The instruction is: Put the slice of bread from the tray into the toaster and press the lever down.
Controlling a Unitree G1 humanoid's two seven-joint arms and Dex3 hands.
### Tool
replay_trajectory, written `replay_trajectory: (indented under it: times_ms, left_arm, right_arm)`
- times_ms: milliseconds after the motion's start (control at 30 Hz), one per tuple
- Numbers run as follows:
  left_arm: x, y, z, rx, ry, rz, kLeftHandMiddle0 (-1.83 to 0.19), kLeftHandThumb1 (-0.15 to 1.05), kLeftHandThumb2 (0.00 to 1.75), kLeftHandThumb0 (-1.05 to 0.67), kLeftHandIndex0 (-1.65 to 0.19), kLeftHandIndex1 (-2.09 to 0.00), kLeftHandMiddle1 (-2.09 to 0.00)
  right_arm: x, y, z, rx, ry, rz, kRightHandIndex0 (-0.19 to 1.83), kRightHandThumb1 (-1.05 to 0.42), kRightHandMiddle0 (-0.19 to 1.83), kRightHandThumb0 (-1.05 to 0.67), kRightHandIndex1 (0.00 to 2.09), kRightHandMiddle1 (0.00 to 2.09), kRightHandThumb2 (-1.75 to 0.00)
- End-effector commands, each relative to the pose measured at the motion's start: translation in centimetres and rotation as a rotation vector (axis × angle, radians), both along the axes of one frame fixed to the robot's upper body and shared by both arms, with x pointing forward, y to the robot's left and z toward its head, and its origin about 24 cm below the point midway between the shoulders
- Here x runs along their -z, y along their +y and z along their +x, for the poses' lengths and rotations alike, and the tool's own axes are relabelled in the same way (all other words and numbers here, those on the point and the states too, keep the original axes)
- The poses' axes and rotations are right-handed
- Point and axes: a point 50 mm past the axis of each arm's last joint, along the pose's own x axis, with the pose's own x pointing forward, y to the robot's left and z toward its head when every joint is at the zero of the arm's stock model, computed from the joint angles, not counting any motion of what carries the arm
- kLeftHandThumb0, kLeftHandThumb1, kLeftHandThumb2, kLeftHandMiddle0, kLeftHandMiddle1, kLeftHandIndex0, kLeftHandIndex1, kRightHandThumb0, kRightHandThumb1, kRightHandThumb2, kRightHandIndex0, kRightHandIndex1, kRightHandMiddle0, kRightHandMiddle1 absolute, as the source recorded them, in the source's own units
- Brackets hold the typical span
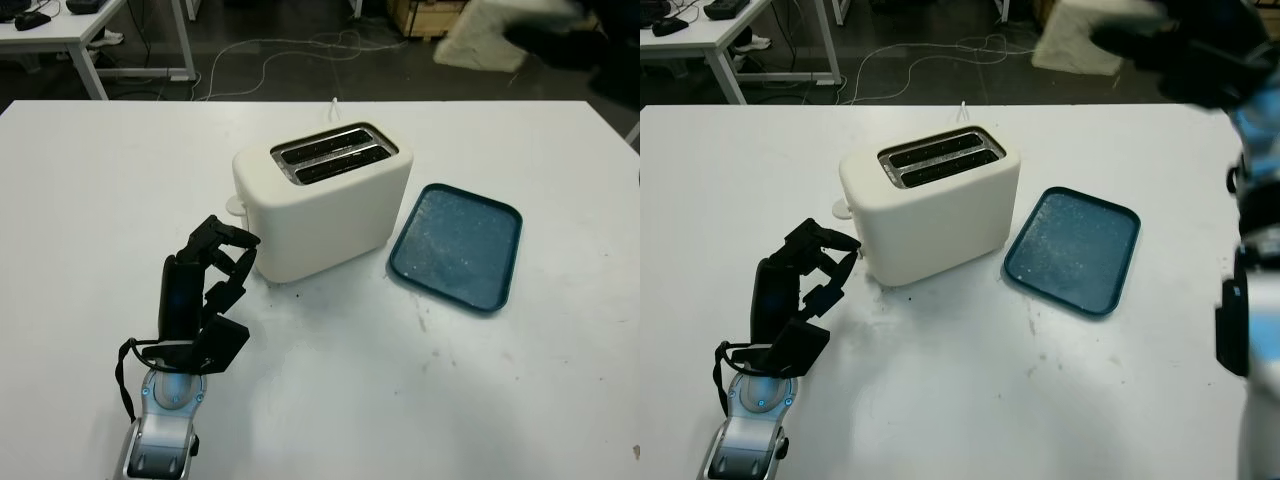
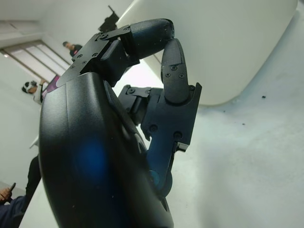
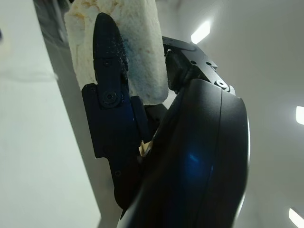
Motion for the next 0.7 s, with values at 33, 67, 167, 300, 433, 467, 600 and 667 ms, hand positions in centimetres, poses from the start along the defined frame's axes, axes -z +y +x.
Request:
replay_trajectory:
  times_ms: [33, 67, 167, 300, 433, 467, 600, 667]
  left_arm:
    - [-0.3, -0.1, 0.0, 0.003, -0.015, 0.009, -0.6, 0.92, 0.45, -0.32, -0.54, -1.28, -1.75]
    - [-0.3, -0.1, 0.0, 0.002, -0.016, 0.009, -0.61, 0.92, 0.44, -0.32, -0.54, -1.28, -1.75]
    - [-0.3, 0.0, 0.0, 0.003, -0.018, 0.009, -0.61, 0.92, 0.44, -0.32, -0.55, -1.27, -1.75]
    - [-0.3, 0.0, 0.0, 0.001, -0.021, 0.013, -0.64, 0.92, 0.44, -0.31, -0.55, -1.27, -1.75]
    - [-0.3, 0.0, 0.0, -0.002, -0.013, 0.005, -0.62, 0.92, 0.44, -0.34, -0.56, -1.26, -1.75]
    - [-0.3, 0.0, 0.0, -0.001, -0.014, 0.006, -0.62, 0.92, 0.45, -0.34, -0.56, -1.26, -1.75]
    - [-0.2, -0.1, 0.0, -0.002, -0.012, -0.003, -0.62, 0.92, 0.45, -0.33, -0.55, -1.26, -1.75]
    - [-0.2, -0.1, 0.0, -0.003, -0.011, -0.007, -0.62, 0.92, 0.45, -0.33, -0.55, -1.26, -1.75]
  right_arm:
    - [0.0, 2.6, 0.6, -0.098, 0.035, -0.028, 0.98, -0.92, 0.79, -0.48, 1.75, 1.75, -0.11]
    - [0.2, 3.3, 0.7, -0.117, 0.053, -0.047, 1.0, -0.92, 0.8, -0.5, 1.75, 1.75, -0.12]
    - [0.8, 5.3, 1.1, -0.145, 0.085, -0.116, 1.05, -0.92, 0.84, -0.48, 1.75, 1.75, -0.13]
    - [1.9, 7.6, 1.5, -0.199, 0.142, -0.174, 1.08, -0.92, 0.88, -0.48, 1.75, 1.75, -0.18]
    - [2.9, 9.2, 1.7, -0.219, 0.191, -0.239, 1.11, -0.92, 0.91, -0.53, 1.75, 1.75, -0.22]
    - [3.2, 9.5, 1.7, -0.221, 0.198, -0.253, 1.11, -0.92, 0.92, -0.56, 1.75, 1.75, -0.23]
    - [4.7, 10.4, 2.0, -0.245, 0.278, -0.261, 1.14, -0.92, 0.94, -0.55, 1.75, 1.75, -0.19]
    - [5.3, 10.7, 2.1, -0.253, 0.322, -0.259, 1.15, -0.92, 0.95, -0.54, 1.75, 1.75, -0.18]
